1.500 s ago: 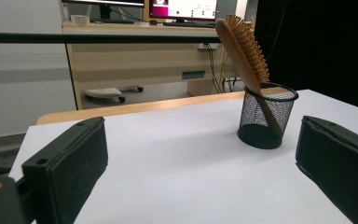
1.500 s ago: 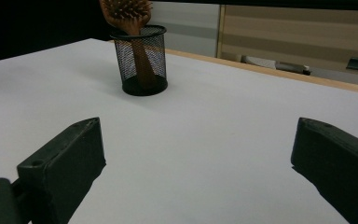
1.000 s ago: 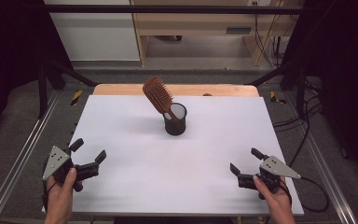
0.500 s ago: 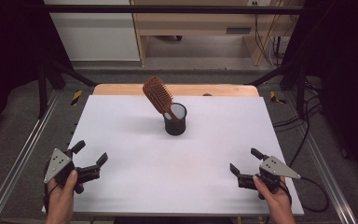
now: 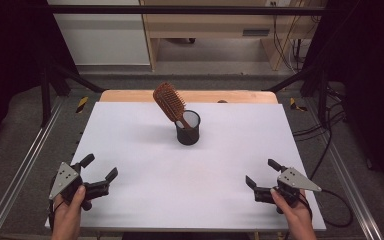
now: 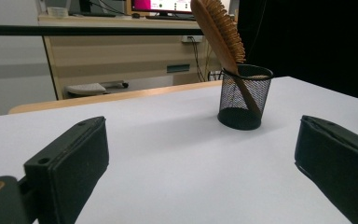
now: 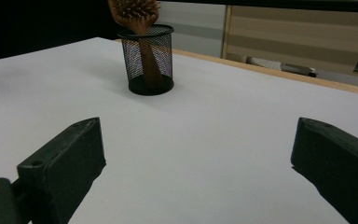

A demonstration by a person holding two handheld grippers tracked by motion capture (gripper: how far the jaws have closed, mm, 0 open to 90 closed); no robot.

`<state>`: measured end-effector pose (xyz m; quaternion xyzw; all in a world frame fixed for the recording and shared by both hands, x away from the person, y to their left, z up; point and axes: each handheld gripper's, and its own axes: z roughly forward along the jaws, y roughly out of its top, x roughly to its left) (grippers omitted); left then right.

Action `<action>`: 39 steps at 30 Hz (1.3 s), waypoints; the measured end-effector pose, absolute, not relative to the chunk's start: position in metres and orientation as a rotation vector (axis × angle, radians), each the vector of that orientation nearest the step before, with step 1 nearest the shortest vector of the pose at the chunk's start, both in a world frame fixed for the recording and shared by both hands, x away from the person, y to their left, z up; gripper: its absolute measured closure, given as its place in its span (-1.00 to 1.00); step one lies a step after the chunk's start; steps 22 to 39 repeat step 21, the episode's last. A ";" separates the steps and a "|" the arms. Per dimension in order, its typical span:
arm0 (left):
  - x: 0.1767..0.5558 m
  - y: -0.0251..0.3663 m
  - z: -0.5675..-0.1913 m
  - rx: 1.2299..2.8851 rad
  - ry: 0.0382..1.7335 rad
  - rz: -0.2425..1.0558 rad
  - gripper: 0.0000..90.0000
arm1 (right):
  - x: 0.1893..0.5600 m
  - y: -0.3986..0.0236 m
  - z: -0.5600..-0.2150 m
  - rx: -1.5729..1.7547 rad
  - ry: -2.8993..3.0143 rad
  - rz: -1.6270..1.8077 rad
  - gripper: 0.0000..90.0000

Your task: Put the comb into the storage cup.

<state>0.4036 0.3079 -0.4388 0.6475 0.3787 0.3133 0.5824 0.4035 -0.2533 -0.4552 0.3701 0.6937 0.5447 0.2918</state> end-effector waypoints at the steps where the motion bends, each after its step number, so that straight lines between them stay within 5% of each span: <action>1: 0.403 0.307 -0.439 1.515 0.882 0.730 -0.93 | 0.403 -0.253 -0.455 0.986 1.849 1.453 -0.93; 39: 0.392 0.313 -0.444 1.477 0.904 0.738 -0.93 | 0.403 -0.250 -0.456 0.975 1.852 1.483 -0.93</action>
